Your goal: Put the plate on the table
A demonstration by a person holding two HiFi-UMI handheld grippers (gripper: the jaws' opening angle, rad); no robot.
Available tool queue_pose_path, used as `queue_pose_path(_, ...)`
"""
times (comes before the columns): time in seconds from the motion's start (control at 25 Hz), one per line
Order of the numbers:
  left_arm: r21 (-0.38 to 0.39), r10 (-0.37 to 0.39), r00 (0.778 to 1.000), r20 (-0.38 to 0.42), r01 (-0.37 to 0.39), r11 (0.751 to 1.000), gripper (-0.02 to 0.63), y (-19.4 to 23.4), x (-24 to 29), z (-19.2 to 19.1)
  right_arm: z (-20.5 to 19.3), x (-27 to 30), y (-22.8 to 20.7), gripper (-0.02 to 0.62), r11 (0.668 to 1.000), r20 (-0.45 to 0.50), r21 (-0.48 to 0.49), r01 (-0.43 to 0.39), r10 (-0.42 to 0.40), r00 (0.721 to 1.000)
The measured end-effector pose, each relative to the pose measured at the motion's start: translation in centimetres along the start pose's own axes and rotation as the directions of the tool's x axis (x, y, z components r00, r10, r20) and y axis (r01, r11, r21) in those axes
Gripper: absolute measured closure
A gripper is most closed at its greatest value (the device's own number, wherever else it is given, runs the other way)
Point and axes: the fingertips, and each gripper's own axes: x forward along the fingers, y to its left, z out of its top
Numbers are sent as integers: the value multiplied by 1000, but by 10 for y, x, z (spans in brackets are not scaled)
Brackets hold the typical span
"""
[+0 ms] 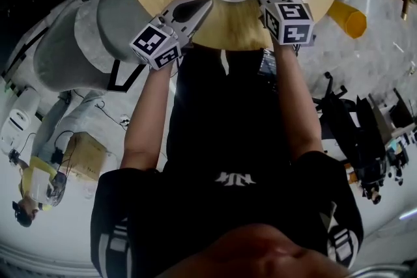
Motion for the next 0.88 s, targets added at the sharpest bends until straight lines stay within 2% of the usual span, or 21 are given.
queue_pose_path(0.24,58,-13,1000,19,12,998,604,-6,-11,35,23,-8,-5,456,999,62,-46,-1,4,998)
queue_pose_path(0.32,71,-27,999,30,25,997,604,-19,-20,48,29,-27,5,537,995,70,-87,-45,51,996)
queue_pose_path(0.4,83,-45,998,45,42,996,604,-33,-31,60,33,-48,21,589,986,83,-125,-109,120,989)
queue_pose_path(0.48,90,-68,996,58,62,994,604,-46,-42,73,42,-71,36,592,975,128,-136,-178,196,972)
queue_pose_path(0.56,102,-95,993,70,87,991,604,-58,-46,87,64,-100,47,594,957,203,-142,-252,277,939)
queue_pose_path(0.68,151,-160,984,78,147,978,604,-83,-46,114,105,-145,64,594,918,290,-185,-351,393,873)
queue_pose_path(0.8,207,-216,975,60,199,958,604,-111,-50,129,130,-180,87,594,889,345,-211,-406,456,820)
queue_pose_path(0.88,220,-233,970,70,213,952,604,-124,-55,134,139,-202,102,594,874,411,-200,-443,485,772)
